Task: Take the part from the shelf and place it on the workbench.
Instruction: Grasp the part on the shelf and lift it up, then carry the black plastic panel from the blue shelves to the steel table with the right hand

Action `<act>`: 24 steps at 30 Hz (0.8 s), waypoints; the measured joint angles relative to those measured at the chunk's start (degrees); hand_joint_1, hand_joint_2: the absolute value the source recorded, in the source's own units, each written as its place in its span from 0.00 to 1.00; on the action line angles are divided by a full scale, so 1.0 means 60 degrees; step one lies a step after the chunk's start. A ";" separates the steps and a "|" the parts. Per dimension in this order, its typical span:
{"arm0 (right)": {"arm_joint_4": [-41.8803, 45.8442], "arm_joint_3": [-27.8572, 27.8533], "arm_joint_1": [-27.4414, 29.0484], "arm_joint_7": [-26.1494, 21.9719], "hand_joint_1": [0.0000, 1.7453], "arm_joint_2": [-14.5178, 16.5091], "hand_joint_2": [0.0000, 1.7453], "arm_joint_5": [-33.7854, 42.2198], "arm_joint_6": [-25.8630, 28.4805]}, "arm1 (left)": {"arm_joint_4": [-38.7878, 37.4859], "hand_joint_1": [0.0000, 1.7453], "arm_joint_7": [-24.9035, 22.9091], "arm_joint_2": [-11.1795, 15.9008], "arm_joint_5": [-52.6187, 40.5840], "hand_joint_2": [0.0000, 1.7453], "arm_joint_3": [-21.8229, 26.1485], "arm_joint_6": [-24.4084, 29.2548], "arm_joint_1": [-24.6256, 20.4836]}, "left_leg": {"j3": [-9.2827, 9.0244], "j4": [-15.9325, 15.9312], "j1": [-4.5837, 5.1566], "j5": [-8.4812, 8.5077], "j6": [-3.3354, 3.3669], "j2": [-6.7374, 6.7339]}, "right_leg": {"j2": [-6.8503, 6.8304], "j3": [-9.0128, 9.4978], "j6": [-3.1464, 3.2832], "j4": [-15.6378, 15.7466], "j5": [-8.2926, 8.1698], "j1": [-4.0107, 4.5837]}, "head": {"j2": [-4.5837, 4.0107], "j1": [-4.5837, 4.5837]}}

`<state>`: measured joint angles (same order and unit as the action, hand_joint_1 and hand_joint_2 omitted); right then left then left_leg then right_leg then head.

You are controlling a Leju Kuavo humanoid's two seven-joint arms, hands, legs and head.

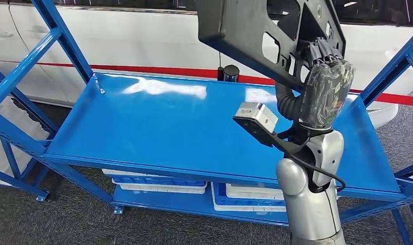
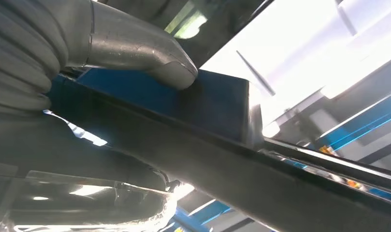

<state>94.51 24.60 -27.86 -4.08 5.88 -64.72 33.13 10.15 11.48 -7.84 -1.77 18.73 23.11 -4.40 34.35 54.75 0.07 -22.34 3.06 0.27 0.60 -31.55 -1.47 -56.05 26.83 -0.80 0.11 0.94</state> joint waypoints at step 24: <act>0.0789 0.0845 -0.0731 -0.0515 1.00 0.0518 1.00 0.3471 -0.1561 | -0.0001 0.00 -0.0881 -0.0024 0.0206 1.00 0.0174 0.0400 -0.0019 | -0.0096 0.1523 -0.0155 -0.1281 -0.0429 -0.0015 | -0.0048 -0.0535 0.0314 -0.0260 -0.0417 0.0031 | 0.0000 0.0016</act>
<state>99.24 29.67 -32.24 -7.16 8.99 -43.89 23.77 10.15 6.20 -7.98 -0.54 19.77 25.51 -4.52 33.77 63.89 -0.86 -30.03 0.48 0.18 0.32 -34.76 0.42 -57.61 24.33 -0.62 0.11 1.04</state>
